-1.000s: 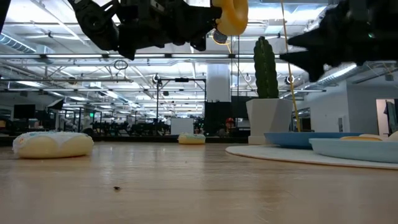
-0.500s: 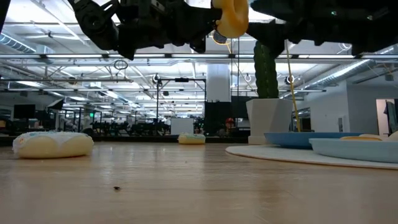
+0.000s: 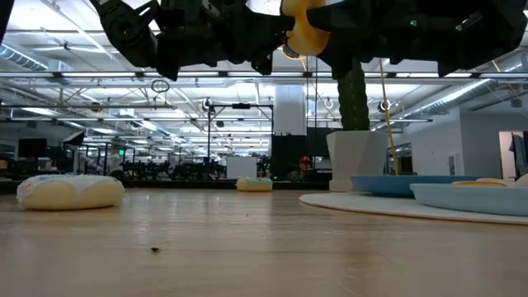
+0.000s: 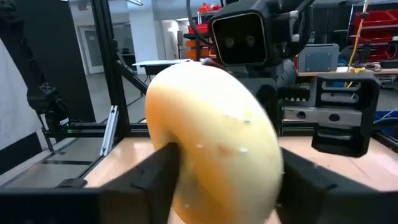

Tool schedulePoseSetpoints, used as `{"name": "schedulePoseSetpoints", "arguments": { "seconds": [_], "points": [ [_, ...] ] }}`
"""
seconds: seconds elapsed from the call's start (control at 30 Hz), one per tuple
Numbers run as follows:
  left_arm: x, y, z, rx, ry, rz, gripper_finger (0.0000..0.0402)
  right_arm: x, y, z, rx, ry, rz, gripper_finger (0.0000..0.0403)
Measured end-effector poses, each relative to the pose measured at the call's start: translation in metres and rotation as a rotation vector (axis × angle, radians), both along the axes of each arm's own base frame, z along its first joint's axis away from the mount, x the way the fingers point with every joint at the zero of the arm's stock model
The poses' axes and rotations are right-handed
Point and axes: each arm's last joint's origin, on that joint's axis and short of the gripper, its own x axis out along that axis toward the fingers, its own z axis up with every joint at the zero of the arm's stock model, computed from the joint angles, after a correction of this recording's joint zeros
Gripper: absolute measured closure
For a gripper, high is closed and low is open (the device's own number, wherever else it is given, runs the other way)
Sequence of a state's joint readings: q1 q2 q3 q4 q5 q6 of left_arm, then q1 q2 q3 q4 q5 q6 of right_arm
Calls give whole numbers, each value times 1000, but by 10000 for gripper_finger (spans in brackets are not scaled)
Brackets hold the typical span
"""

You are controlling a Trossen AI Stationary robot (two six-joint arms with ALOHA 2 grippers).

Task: Pick & Place donuts
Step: Put the big black donut on the blue plate

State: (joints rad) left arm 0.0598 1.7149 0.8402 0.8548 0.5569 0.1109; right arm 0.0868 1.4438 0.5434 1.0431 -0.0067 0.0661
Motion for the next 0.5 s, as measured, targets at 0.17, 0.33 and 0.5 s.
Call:
{"name": "schedulePoseSetpoints", "arguments": {
  "seconds": [0.17, 0.33, 0.5],
  "points": [
    [0, 0, 1, -79, 34, 27, 345, -5, -1, 7, -78, -2, -8, 328],
    [1, 1, 2, -148, 59, 41, 290, -16, -4, 14, -159, 76, -75, 386],
    [-1, 1, 5, -156, 62, 29, 267, -37, -7, 14, -263, 286, -279, 395]
  ]
}}
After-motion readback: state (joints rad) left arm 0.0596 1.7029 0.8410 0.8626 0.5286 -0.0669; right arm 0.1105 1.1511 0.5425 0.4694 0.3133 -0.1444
